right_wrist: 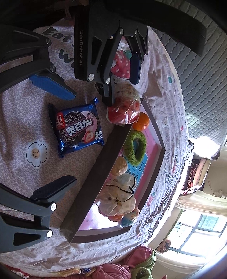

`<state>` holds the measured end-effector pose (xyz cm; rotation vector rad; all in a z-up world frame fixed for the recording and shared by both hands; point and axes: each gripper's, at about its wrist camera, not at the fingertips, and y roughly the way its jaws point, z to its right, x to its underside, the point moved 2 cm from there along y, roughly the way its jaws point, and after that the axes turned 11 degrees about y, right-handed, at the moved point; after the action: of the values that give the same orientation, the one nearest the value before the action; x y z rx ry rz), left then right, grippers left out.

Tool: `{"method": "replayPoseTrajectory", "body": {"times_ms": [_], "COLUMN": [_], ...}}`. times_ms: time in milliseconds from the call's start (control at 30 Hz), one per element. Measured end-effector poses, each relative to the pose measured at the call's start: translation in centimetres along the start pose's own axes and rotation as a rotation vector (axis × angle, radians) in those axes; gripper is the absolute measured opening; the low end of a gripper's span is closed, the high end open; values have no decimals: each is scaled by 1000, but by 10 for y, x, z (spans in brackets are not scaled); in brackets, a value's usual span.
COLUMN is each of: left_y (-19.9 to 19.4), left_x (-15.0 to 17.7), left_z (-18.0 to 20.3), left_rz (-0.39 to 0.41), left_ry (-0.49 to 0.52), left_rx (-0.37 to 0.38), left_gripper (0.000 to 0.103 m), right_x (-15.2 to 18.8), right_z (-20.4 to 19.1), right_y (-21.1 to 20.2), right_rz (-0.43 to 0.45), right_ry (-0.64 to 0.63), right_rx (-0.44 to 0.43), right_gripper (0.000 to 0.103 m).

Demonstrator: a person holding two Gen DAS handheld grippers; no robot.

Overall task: Organize objects
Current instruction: 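Close left gripper on wrapped bun while right gripper closes on cookie packet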

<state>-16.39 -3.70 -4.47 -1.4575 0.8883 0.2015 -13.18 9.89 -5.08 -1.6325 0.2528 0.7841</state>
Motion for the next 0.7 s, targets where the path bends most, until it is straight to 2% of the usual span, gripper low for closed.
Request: {"method": "replayPoseTrajectory", "body": {"times_ms": [533,700], "left_y": [15,19], "left_x": [-13,-15], "left_z": [-5,-3], "left_rz": [-28,-44], "left_ry": [-89,-91], "left_rx": [30,10], "left_gripper": [76,76], "right_x": [-8,-9], "right_z": [3,3], "right_y": [34,41], "right_rz": [-34,-41], "right_ry": [6,11], "right_rx": [-9,-22], "right_gripper": [90,92]}}
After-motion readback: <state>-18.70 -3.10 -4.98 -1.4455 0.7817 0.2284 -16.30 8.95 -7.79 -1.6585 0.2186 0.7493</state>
